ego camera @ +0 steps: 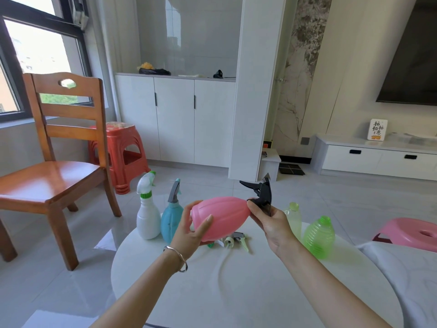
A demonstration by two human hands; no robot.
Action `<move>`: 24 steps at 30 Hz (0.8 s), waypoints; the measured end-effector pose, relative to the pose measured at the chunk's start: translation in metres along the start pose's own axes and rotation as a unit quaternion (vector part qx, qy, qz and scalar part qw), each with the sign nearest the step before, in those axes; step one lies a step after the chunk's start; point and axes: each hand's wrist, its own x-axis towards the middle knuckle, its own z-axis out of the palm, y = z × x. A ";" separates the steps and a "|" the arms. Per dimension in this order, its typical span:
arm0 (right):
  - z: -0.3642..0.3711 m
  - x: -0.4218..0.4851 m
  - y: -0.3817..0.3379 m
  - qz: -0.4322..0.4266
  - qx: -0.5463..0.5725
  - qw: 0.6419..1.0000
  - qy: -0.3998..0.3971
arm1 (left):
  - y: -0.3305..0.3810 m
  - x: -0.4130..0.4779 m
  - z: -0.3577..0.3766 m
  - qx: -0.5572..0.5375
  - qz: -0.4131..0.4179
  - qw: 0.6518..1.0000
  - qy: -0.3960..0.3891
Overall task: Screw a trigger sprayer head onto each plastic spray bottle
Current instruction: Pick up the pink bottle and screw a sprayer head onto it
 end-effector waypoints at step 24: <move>0.153 -0.010 0.083 0.019 -0.290 0.915 -0.280 | -0.029 -0.031 -0.165 0.168 -0.025 0.984 0.048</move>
